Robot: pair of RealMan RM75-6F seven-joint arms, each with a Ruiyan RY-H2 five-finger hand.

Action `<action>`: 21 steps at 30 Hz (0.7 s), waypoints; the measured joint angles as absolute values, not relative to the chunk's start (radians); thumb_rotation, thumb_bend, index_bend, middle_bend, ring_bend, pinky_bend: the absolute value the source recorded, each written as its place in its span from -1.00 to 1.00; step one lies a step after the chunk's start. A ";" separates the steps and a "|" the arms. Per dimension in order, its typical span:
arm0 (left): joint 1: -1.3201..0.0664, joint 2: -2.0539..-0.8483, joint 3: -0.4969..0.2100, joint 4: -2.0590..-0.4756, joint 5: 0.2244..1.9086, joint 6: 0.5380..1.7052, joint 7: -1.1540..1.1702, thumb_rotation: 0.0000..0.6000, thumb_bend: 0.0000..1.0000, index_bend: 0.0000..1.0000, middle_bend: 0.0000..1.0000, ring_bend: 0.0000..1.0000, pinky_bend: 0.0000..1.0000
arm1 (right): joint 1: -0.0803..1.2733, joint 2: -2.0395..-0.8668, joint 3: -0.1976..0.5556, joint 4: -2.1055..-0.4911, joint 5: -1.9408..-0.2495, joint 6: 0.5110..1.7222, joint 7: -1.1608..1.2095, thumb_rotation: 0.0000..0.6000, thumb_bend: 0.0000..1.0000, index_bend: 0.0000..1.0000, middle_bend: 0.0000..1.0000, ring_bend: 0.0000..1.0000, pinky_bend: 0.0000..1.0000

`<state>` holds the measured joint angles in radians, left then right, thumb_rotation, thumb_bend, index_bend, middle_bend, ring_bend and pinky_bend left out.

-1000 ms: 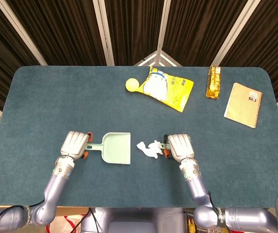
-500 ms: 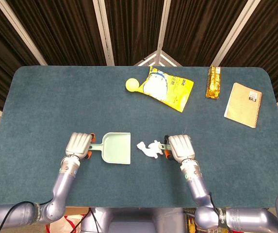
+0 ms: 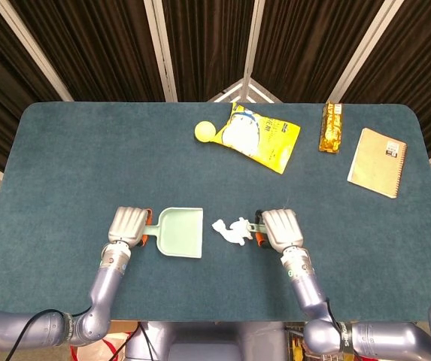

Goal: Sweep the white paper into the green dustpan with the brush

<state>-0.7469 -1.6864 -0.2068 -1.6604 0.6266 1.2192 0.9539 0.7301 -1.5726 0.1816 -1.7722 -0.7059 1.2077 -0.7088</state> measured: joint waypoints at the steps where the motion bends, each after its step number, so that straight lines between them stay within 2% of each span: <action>1: -0.748 -1.687 -0.206 -1.659 0.631 1.222 0.948 1.00 0.17 0.44 1.00 0.97 1.00 | 0.731 -1.574 0.181 -1.772 -0.705 1.209 -0.710 1.00 -0.03 0.62 0.89 0.94 0.82; 12: -0.764 -1.678 -0.211 -1.681 0.648 1.237 0.933 1.00 0.22 0.50 1.00 0.99 1.00 | 0.735 -1.583 0.181 -1.778 -0.704 1.216 -0.715 1.00 -0.02 0.62 0.89 0.94 0.82; 21: -0.813 -1.688 -0.259 -1.716 0.496 1.248 1.000 1.00 0.24 0.50 1.00 0.99 1.00 | 0.751 -1.590 0.187 -1.784 -0.689 1.223 -0.744 1.00 -0.02 0.62 0.89 0.94 0.82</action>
